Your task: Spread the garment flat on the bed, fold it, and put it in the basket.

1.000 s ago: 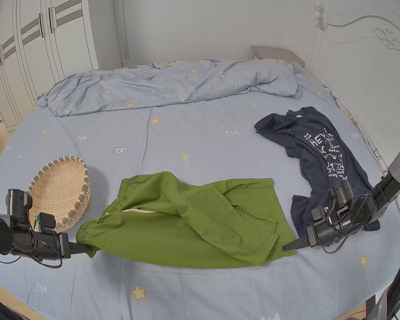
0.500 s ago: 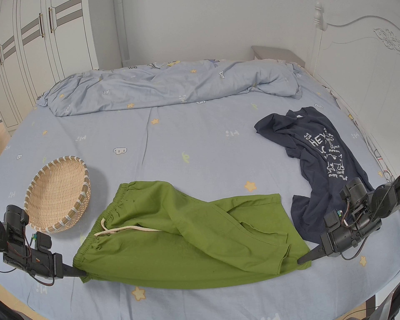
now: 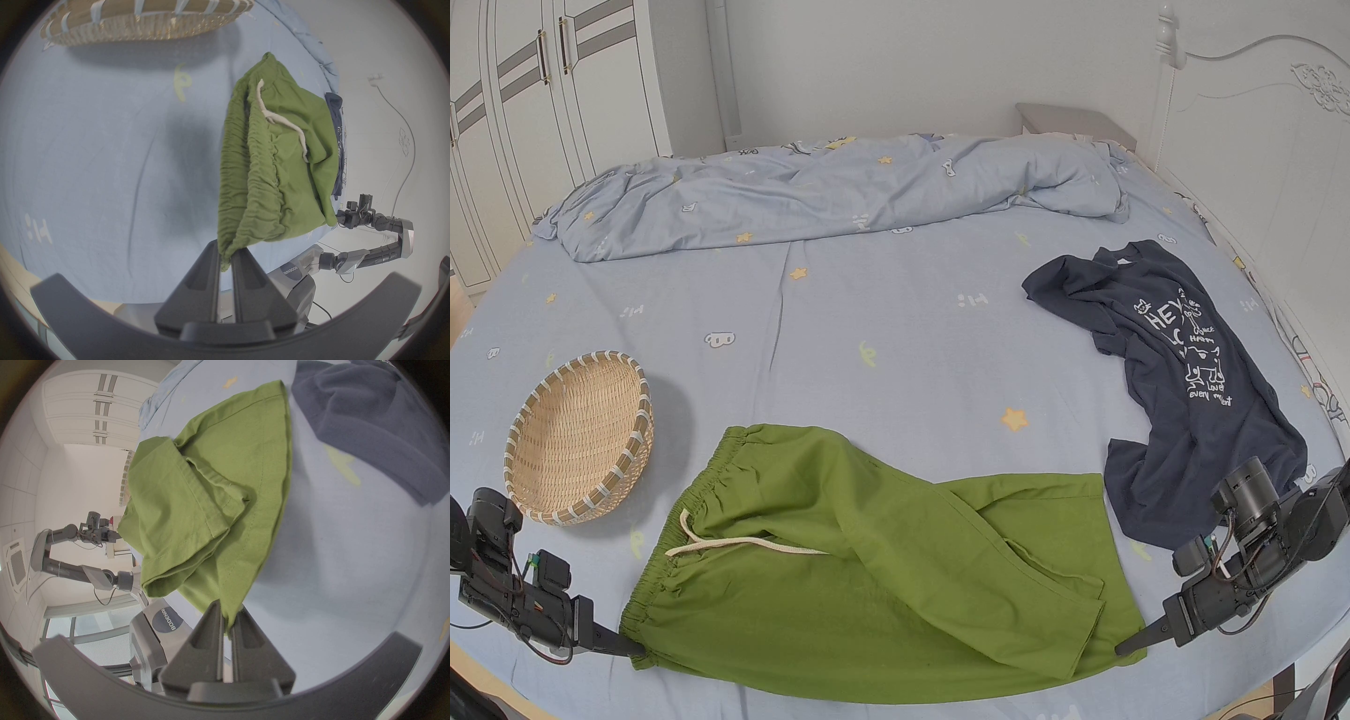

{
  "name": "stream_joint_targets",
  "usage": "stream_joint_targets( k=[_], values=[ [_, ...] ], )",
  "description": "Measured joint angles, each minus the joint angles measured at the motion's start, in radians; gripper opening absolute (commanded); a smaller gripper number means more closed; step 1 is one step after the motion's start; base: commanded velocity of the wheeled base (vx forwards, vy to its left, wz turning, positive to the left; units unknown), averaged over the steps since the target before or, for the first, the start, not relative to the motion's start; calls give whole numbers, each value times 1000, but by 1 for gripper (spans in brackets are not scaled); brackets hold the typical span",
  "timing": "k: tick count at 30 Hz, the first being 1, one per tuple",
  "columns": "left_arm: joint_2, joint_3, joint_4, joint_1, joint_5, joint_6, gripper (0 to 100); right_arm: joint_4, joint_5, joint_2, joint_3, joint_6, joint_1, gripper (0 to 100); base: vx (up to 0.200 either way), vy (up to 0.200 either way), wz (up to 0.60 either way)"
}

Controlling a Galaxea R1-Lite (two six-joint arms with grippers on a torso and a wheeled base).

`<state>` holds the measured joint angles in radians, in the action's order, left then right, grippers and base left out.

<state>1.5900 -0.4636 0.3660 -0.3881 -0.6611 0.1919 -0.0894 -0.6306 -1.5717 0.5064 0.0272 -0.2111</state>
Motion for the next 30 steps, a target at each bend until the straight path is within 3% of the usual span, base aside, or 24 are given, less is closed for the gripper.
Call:
stream_joint_targets(
  k=[14, 15, 16, 17, 30],
  values=[
    [84, 14, 33, -28, 54, 26, 0, 71, -2, -46, -60, 6, -38, 0, 0, 0, 0],
    [85, 15, 33, -27, 54, 26, 100, 70, -2, -47, -60, 6, -39, 0, 0, 0, 0],
    [87, 18, 33, -22, 54, 26, 100, 71, -2, -48, -60, 6, -40, 0, 0, 0, 0],
    [87, 22, 33, -15, 54, 26, 100, 72, -2, -49, -61, 6, -40, 100, 0, 0, 0],
    [35, 36, 33, -3, 54, 22, 100, 88, -3, -37, -75, 7, -41, 100, 0, 0, 0]
  ],
)
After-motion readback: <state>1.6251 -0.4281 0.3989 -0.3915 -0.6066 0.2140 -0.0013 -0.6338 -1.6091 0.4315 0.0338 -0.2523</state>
